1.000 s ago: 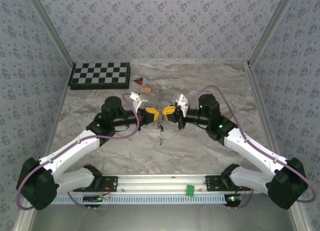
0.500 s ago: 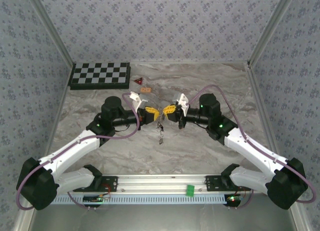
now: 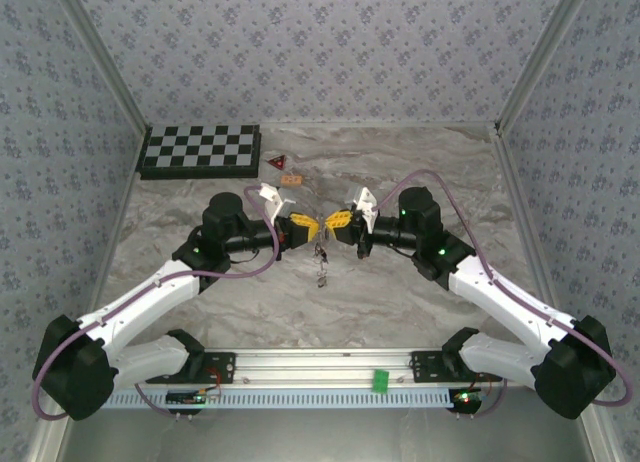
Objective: Put the keys on the keyring
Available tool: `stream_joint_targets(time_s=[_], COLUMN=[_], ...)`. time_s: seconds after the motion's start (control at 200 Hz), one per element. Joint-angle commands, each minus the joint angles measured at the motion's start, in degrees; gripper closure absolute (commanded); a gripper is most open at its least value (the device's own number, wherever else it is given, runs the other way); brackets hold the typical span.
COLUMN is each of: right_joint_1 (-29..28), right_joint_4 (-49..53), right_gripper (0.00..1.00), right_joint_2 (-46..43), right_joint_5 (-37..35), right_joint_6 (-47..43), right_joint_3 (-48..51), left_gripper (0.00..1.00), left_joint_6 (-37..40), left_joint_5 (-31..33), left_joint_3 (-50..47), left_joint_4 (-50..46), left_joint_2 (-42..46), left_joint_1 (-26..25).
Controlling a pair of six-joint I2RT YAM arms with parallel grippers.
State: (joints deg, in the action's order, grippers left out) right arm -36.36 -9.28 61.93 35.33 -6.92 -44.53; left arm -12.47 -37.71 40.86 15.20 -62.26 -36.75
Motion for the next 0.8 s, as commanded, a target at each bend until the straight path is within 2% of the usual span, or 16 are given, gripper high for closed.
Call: stream_joint_targets(time_s=[0.0,0.535,0.795], right_joint_1=[0.15,-0.66,-0.71], right_joint_4=[-0.62,2.11,0.56], right_gripper=[1.0,1.0,1.0], right_joint_2=[-0.05,1.43,-0.11], right_joint_5=[1.56,1.85,-0.62], right_joint_6=[0.33,-1.38,-1.48], right_joint_3=[-1.29,-2.39,-0.97], left_gripper=[1.0,1.0,1.0], left_joint_6=[0.07,-0.18,-0.01], left_joint_5=[-1.26,-1.4,-1.4], left_joint_3=[1.24,1.24,1.17], left_joint_4=[2.48,2.59,2.49], left_joint_2=[0.3,0.56,0.56], left_joint_1=[0.21,0.23,0.2])
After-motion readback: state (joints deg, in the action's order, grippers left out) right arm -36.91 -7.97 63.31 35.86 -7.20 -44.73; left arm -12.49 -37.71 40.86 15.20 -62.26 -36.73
